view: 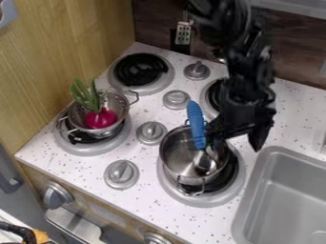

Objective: Put the silver pot to the left corner burner

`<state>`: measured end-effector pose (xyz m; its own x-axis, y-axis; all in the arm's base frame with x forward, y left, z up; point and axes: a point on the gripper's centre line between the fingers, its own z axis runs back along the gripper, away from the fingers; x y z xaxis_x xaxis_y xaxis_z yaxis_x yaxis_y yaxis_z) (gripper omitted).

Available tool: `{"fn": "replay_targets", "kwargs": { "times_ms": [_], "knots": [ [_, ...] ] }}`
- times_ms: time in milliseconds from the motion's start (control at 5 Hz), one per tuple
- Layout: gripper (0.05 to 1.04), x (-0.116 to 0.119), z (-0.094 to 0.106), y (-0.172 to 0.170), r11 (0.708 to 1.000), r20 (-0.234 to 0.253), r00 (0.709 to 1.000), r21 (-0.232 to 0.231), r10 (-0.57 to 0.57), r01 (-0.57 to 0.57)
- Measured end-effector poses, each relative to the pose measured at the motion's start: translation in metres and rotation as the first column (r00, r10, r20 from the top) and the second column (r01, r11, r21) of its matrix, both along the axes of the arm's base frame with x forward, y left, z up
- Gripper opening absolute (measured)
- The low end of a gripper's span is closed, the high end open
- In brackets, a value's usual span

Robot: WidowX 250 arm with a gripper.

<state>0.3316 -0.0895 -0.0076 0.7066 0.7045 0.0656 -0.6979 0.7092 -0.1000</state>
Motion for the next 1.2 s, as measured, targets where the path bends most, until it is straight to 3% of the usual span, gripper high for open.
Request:
{"fn": "replay_targets", "kwargs": {
  "times_ms": [200,400,600,800,1000,1200],
  "knots": [
    [0.912,-0.003,-0.007,0.003,1.0,-0.004,1.0,0.009,-0.027,0.027],
    [0.656,-0.007,-0.013,0.011,0.99,-0.049,0.99,0.042,-0.134,0.136],
    [0.321,-0.004,-0.009,0.016,0.975,-0.067,0.977,0.083,-0.201,0.206],
    [0.15,-0.005,-0.007,0.014,0.962,-0.041,0.964,0.065,-0.262,0.264],
    [0.087,-0.004,-0.001,0.02,0.944,-0.061,0.946,0.07,-0.32,0.323],
    [0.085,0.002,0.002,0.029,0.888,-0.058,0.892,0.078,-0.449,0.452]
  ]
}}
